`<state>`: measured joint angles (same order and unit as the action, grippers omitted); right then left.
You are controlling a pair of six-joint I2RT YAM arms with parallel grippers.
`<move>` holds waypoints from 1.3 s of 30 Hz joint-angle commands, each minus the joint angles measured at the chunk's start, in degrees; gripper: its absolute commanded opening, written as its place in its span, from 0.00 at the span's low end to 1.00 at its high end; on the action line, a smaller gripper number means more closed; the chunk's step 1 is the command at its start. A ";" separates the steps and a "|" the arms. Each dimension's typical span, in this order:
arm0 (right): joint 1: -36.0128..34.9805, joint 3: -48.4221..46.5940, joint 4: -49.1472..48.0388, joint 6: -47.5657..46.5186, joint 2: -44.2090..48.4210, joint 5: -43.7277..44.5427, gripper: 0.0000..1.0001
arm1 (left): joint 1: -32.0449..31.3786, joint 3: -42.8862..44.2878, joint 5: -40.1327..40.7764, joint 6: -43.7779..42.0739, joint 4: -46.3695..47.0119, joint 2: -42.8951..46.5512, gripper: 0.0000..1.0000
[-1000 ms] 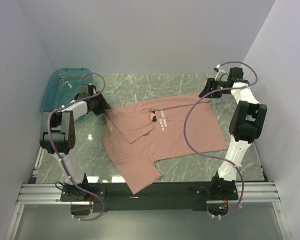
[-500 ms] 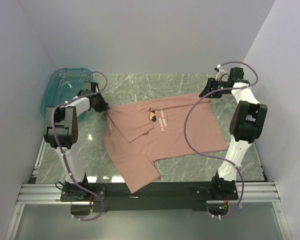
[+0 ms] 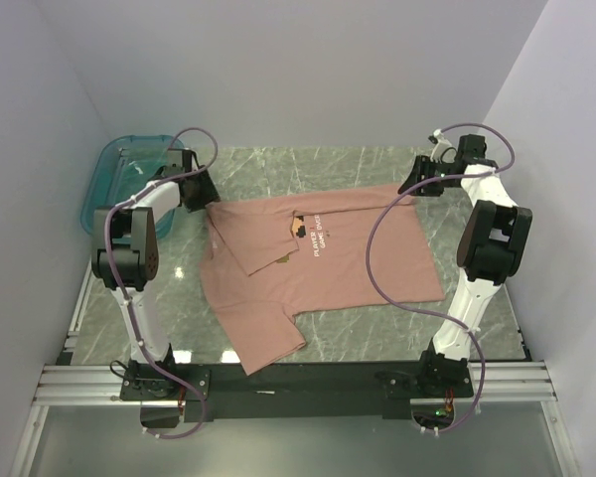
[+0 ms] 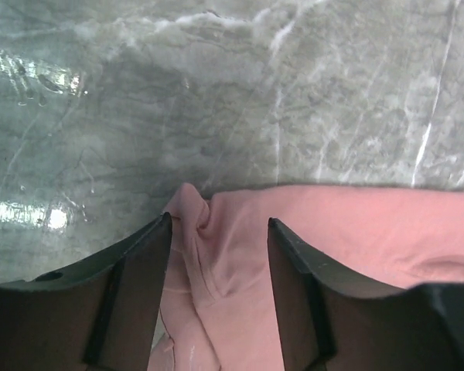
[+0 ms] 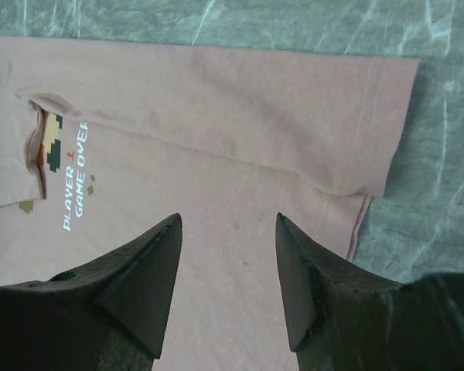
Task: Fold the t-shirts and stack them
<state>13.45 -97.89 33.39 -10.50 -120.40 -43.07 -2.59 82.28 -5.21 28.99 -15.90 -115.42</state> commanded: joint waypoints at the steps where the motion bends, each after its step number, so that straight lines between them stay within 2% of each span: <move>1: 0.26 0.94 -1.39 -0.48 1.74 0.09 0.59 | -0.92 -0.10 -0.15 -3.59 0.43 7.12 0.59; 5: 0.26 3.22 -1.04 -1.45 3.50 -0.70 0.59 | -0.84 -6.85 2.31 -3.43 0.17 15.72 0.57; 10: 0.43 5.51 -0.61 -3.38 4.82 -1.31 0.59 | -0.75 -19.05 0.39 0.53 1.74 22.94 0.46; 14: 0.70 5.86 -0.16 -3.38 5.17 -2.11 0.59 | -0.75 -24.78 0.20 2.12 2.45 26.47 0.40; 19: 0.96 6.30 -0.17 -3.03 5.88 -2.55 0.59 | -0.84 -25.86 0.47 2.12 2.02 23.93 0.33; 27: 1.58 7.54 -0.17 -2.86 6.14 -2.11 0.59 | -1.37 -24.72 3.19 1.42 0.96 20.32 0.33; 32: 1.05 5.17 4.57 -3.91 2.10 -1.76 0.50 | -1.98 -23.92 2.84 1.07 0.61 17.78 0.32; 39: 0.61 4.29 6.86 -4.26 -0.80 3.60 0.37 | -2.59 -23.22 2.66 0.80 -0.01 15.75 0.31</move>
<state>14.50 -90.98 38.04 -13.78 -119.96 -42.19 -4.67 56.88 -3.09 30.65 -15.64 -98.91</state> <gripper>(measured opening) 0.389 0.313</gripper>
